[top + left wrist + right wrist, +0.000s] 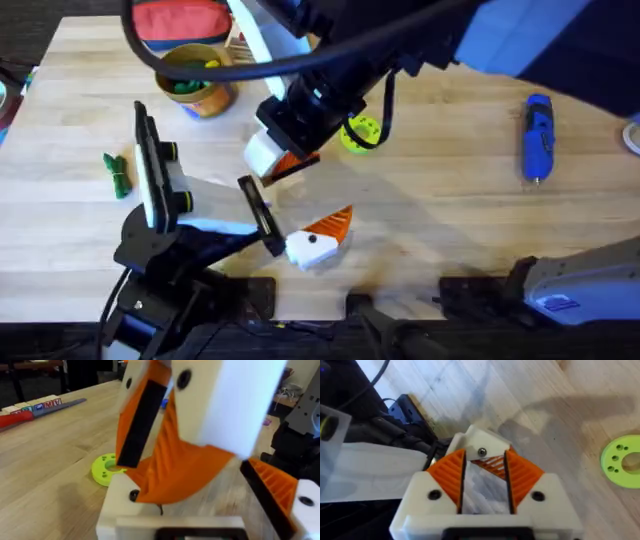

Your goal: Pick up the gripper from the table and insert it into the empty holder that is missing its gripper. Then pick up a screw, insert it into the mounting hole, and use the screwdriver to tighten it. Finally, clean up the table by picking up the vegetable and placing it into the bucket.

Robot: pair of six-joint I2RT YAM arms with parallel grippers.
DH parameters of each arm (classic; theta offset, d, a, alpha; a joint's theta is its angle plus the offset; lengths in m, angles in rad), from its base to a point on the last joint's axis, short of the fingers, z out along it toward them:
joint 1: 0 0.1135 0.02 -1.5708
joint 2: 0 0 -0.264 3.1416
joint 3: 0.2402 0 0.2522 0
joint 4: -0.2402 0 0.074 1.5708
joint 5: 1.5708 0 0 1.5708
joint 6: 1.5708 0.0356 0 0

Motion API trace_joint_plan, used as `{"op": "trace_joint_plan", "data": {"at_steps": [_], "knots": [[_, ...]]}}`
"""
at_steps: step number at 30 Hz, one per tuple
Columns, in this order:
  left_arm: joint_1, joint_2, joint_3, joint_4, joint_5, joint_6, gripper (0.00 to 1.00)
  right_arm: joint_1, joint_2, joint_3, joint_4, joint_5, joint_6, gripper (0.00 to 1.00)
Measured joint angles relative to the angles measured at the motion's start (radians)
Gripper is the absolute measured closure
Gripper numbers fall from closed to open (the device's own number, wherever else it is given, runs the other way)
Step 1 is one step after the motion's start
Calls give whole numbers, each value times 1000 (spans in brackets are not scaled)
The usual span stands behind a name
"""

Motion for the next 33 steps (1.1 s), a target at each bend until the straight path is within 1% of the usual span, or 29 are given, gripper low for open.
{"op": "trace_joint_plan", "data": {"at_steps": [3, 4, 5, 6, 8, 11, 14, 19, 23, 29, 31, 33], "knots": [[0, 0, 0, 0, 0, 0, 24, 0, 0, 0, 0, 0, 3, 362], [0, 0, 0, 0, 0, 0, 24, 0, 0, 0, 0, 0, 1, 258], [0, 0, 0, 0, 0, 0, 24, -1, 0, 0, -1, 1, 0, 190], [0, 0, 0, 0, 0, 0, 24, -4, 0, 3, -3, 2, 1, 134], [0, 0, 0, 0, 0, 0, 24, -17, 0, 17, -16, 1, 2, 70], [0, 0, 0, 0, 0, 0, 24, -57, -2, 64, -46, 0, 2, 39], [0, 0, 0, 0, 0, 0, 24, -122, -19, 115, -102, 0, -3, 24], [0, 0, 0, 0, 0, 0, 24, -240, -109, 163, -231, 1, -90, 10], [0, 0, 0, 0, 0, 0, 24, -302, -198, 166, -300, -1, -144, 10], [0, 0, 0, 0, 0, 0, 24, -448, -314, 167, -425, -34, -201, 9], [0, 0, 0, 0, 0, 0, 24, -467, -357, 145, -427, -51, -210, 8], [0, 0, 0, 0, 0, 0, 24, -470, -410, 85, -407, -71, -217, 9]]}}
